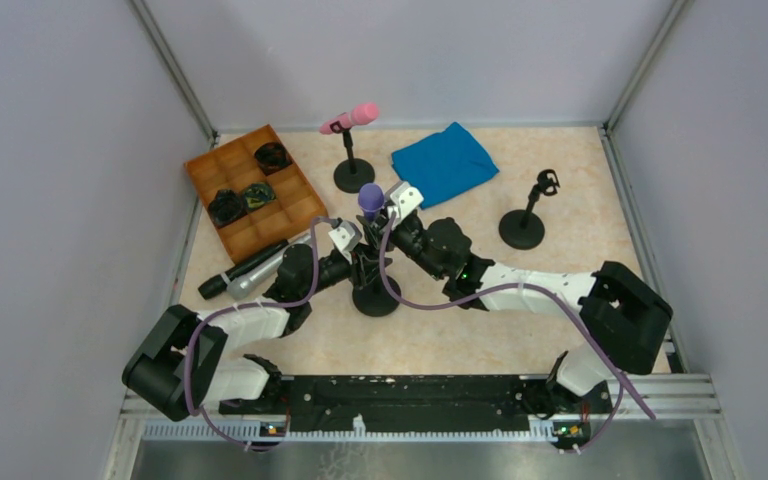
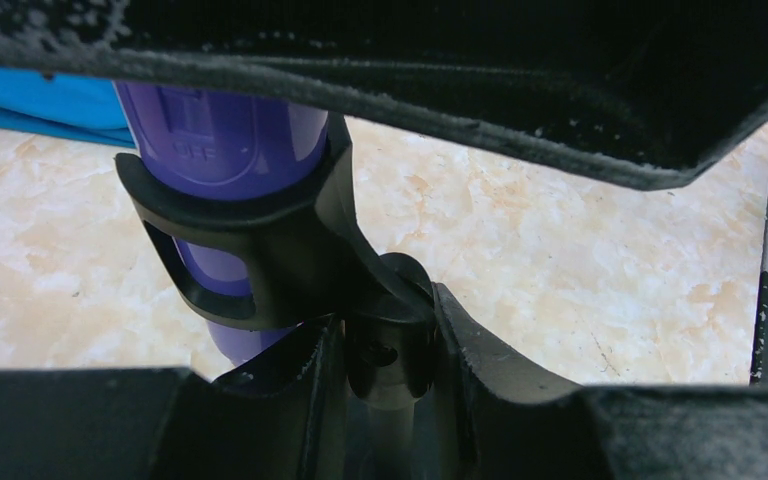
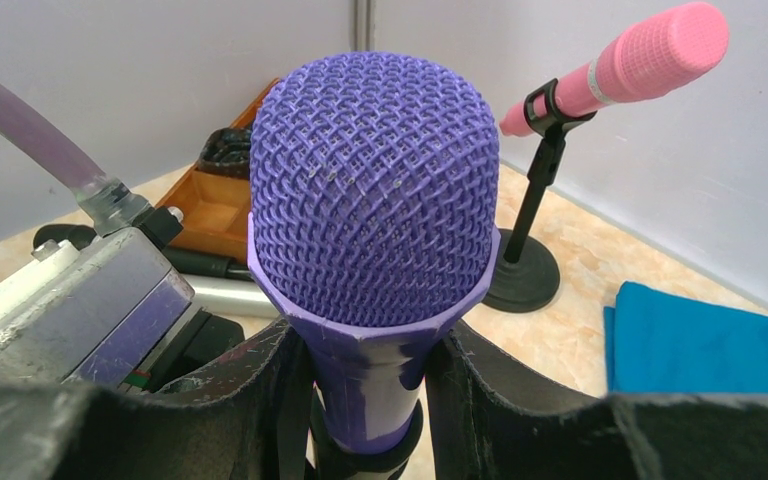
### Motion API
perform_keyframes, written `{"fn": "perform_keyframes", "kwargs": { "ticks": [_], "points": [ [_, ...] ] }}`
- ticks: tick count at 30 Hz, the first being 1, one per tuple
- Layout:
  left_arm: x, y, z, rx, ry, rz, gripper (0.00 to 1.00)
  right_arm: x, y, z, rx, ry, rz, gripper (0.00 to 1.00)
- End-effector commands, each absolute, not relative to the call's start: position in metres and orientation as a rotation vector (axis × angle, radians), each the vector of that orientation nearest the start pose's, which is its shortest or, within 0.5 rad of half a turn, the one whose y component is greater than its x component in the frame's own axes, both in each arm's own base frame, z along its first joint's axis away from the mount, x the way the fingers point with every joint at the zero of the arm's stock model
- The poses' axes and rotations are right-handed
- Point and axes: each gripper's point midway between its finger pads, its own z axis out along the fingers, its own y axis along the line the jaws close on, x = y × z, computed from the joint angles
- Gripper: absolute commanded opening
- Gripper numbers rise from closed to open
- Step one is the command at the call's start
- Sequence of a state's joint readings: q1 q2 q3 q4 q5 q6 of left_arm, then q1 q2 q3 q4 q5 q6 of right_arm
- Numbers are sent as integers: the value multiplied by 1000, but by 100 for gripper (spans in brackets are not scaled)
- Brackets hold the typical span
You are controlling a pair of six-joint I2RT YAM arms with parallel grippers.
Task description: Attach the microphones to the stand
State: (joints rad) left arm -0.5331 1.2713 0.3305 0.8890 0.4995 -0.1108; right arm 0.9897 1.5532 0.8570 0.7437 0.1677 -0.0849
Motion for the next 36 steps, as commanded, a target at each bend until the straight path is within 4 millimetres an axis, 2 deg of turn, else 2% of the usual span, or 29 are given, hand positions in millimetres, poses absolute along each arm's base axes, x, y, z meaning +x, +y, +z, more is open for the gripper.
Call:
{"fn": "perform_keyframes", "kwargs": {
  "ticks": [1,36],
  "points": [
    [278,-264,197,747,1343,-824,0,207,307,-15,-1258,2112,342,0],
    [279,-265,201,742,1335,-831,0,201,308,-21,-1286,2132,367,0]
  ]
}}
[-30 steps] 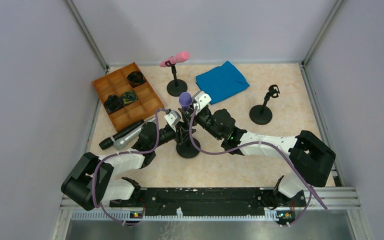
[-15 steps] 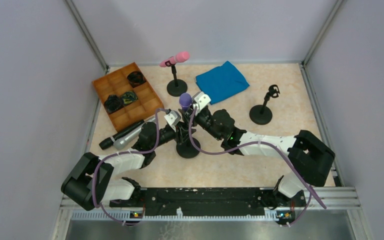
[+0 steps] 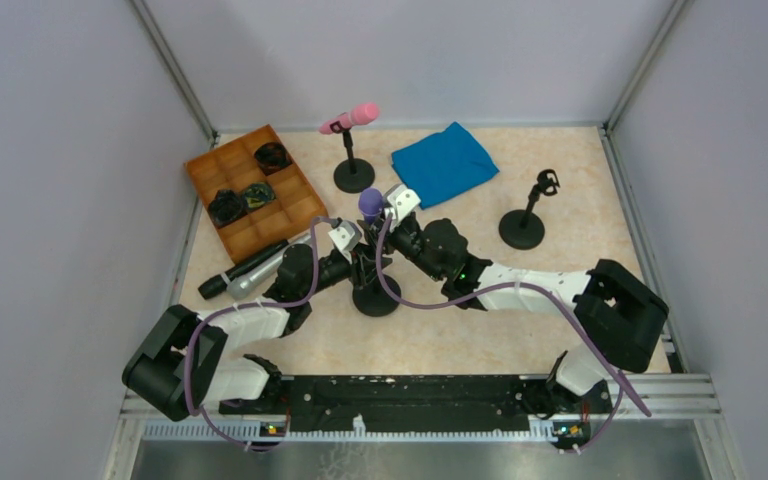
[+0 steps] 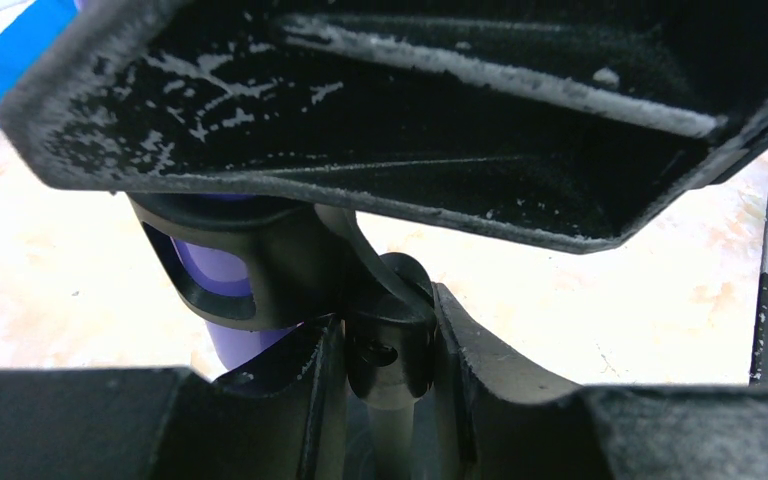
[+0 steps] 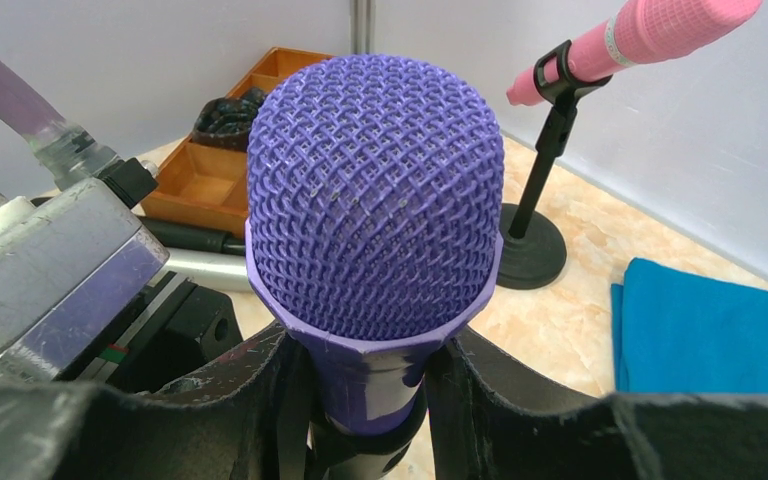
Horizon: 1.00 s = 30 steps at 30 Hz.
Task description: Attach the microphones to the stand
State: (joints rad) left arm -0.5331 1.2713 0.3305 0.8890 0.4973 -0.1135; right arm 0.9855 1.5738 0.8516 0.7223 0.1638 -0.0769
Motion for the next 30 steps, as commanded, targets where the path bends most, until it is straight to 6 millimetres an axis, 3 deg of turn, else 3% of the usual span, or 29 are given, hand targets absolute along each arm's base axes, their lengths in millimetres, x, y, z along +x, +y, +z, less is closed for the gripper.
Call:
{"fn": "perform_keyframes", "kwargs": {
  "ticks": [1,30],
  "points": [
    [279,-265,201,741,1336,-833,0,200,308,-21,-1285,2133,368,0],
    [280,-265,197,730,1352,-834,0,199,304,-22,-1286,2144,362,0]
  ]
}}
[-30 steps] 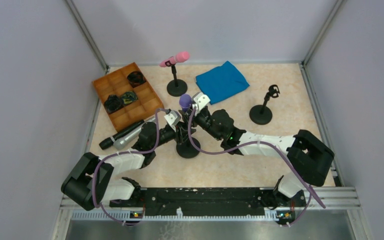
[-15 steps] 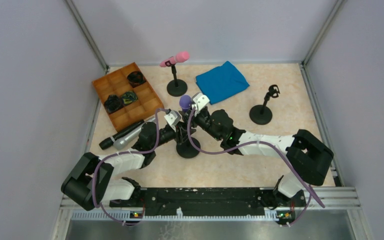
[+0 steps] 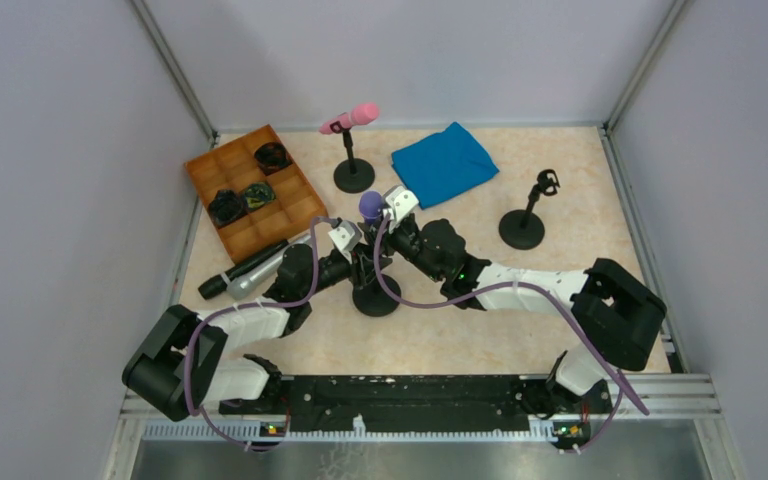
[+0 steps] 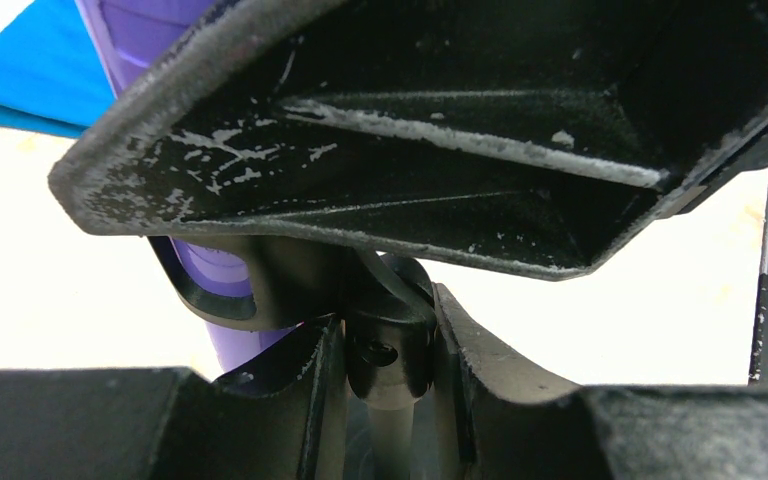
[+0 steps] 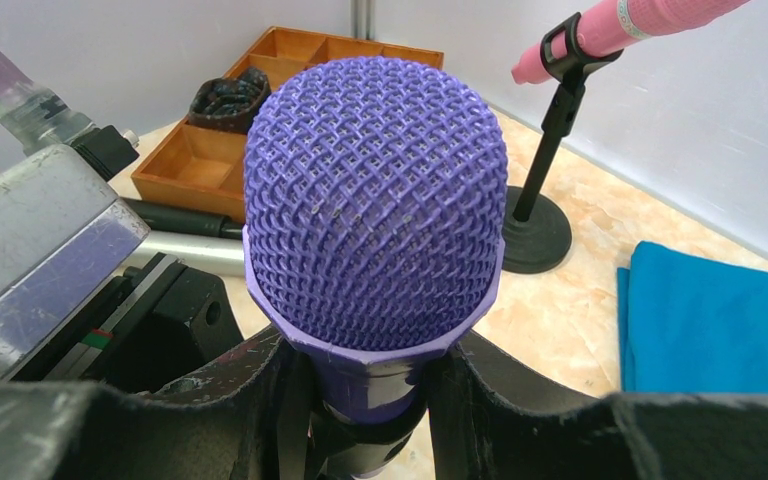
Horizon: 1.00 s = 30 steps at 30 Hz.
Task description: Attach the microphones to the stand
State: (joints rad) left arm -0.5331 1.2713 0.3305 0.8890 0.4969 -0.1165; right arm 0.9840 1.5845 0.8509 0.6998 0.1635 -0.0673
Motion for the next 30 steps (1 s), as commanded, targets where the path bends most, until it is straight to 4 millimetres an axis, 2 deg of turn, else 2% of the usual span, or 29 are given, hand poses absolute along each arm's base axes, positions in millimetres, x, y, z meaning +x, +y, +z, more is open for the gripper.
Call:
{"fn": "perform_keyframes", "kwargs": {
  "ticks": [1,4,7,14,17,26,30],
  "points": [
    [280,-265,197,730,1351,-834,0,198,304,-22,-1290,2143,360,0],
    [280,-264,197,726,1354,-831,0,200,306,-18,-1290,2126,367,0],
    [280,-263,196,720,1360,-831,0,202,313,-5,-1284,2057,401,0],
    [278,-259,189,659,1396,-856,0,227,339,60,-1205,1700,384,0],
    [274,-261,188,648,1406,-897,0,238,346,81,-1155,1580,346,0],
    [266,-260,196,577,1411,-978,0,256,347,147,-940,1298,312,0],
    [262,-258,196,527,1418,-1011,0,256,345,164,-885,1229,304,0]
  ]
}}
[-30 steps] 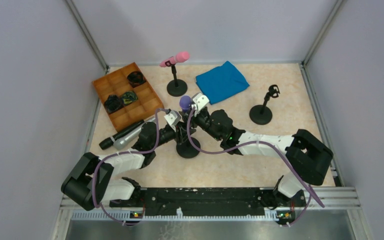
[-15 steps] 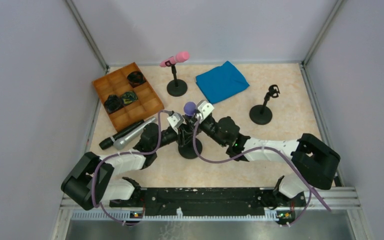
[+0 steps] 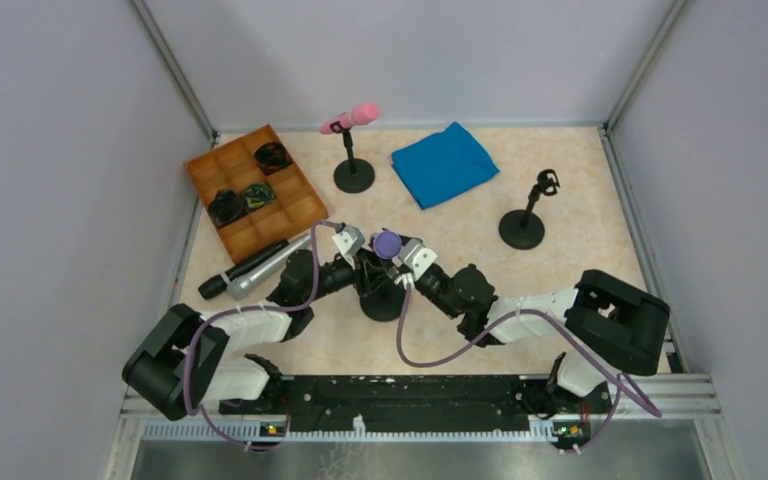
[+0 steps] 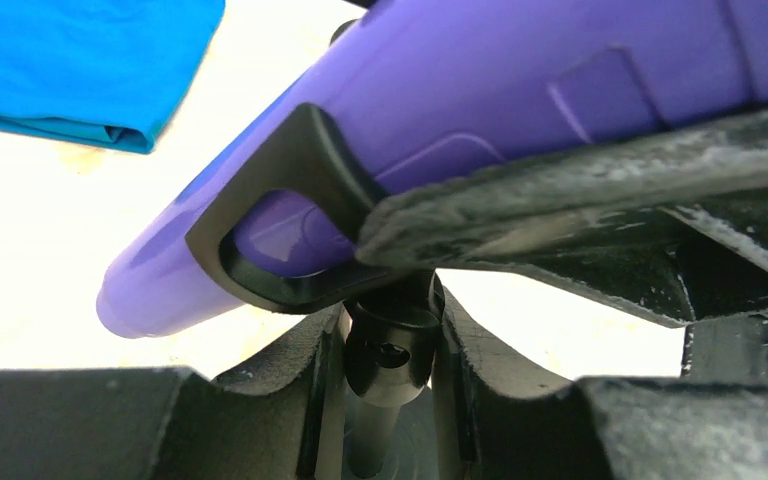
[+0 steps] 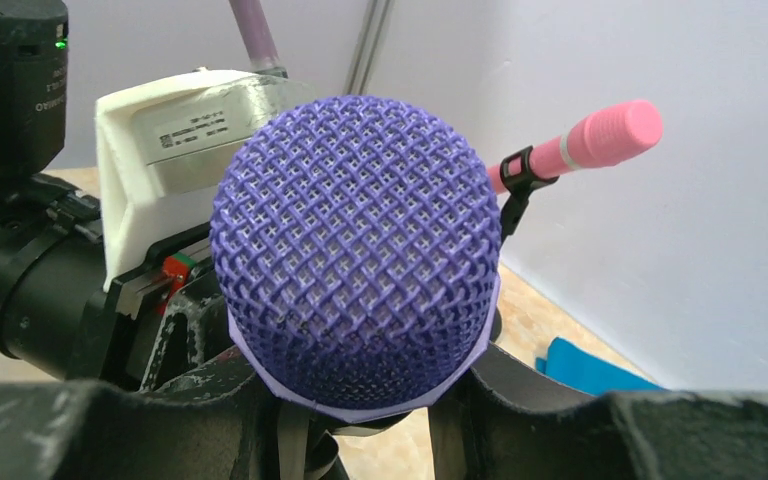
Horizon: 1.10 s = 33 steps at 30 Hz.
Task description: Attach the microphones to the stand
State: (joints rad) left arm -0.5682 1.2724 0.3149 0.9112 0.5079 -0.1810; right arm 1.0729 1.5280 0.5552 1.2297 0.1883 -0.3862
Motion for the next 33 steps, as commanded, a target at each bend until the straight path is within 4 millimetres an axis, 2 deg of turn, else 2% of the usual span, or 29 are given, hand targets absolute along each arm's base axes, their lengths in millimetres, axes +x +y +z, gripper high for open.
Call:
{"fn": "perform_keyframes", "kwargs": {
  "ticks": [1,4,6,7,12,16,18,20,26,30,33],
  "points": [
    [261,-258,195,520,1419,-1018,0,255,345,167,-876,1216,305,0],
    [260,-258,194,518,1419,-1030,0,252,344,177,-850,1183,316,0],
    [259,-259,196,524,1415,-1033,0,250,345,183,-842,1168,325,6],
    [259,-259,196,529,1415,-1031,0,249,345,187,-836,1161,332,10],
    [261,-261,201,558,1402,-1020,0,248,348,214,-781,1126,376,47],
    [261,-262,201,567,1403,-1018,0,246,352,235,-747,1098,418,69],
    [261,-262,201,568,1403,-1018,0,245,352,242,-733,1088,431,76],
    [261,-262,201,566,1402,-1014,0,243,348,251,-709,1075,443,80],
    [271,-254,206,542,1385,-936,0,229,320,283,-624,1065,492,81],
    [288,-247,227,496,1346,-846,0,219,300,275,-629,1134,516,81],
    [300,-243,246,464,1299,-790,0,216,281,260,-634,1194,483,80]
  ]
}}
